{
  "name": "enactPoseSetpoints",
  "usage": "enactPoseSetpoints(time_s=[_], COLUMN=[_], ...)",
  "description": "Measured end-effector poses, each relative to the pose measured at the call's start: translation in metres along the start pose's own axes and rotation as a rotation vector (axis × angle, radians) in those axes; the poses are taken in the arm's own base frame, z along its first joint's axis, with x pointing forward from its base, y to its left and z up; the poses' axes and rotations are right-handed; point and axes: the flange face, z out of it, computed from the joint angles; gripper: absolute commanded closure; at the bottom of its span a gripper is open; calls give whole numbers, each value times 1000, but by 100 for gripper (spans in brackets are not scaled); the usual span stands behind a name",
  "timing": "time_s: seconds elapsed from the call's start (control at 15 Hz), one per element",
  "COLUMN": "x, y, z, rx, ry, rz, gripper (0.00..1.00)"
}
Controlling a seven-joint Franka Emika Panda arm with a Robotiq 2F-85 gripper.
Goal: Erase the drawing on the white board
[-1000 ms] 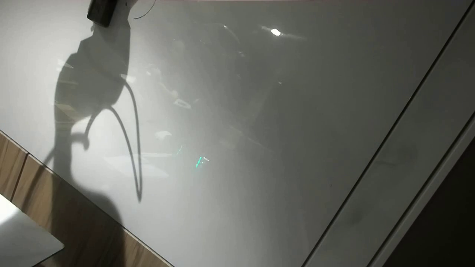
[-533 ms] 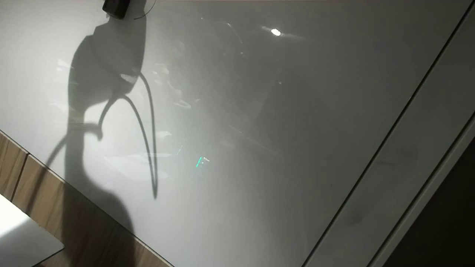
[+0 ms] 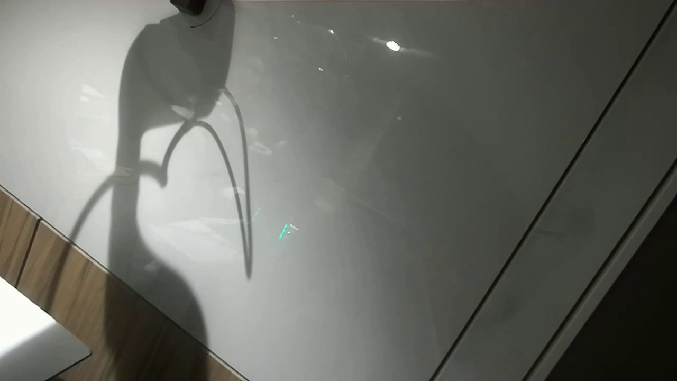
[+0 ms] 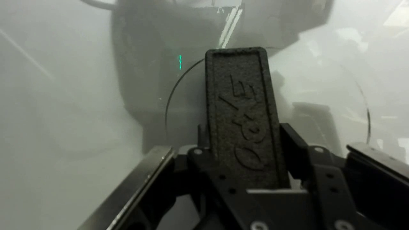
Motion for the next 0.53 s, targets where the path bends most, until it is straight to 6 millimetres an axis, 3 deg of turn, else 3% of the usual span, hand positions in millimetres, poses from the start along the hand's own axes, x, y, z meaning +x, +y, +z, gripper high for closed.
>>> enactPoseSetpoints(time_s=[0.33,0.53], x=[-1,-2], y=[-5,-28], z=[-3,-14], rx=[-5,10], ry=[3,43], rz=[-13,-49], gripper=[70,70])
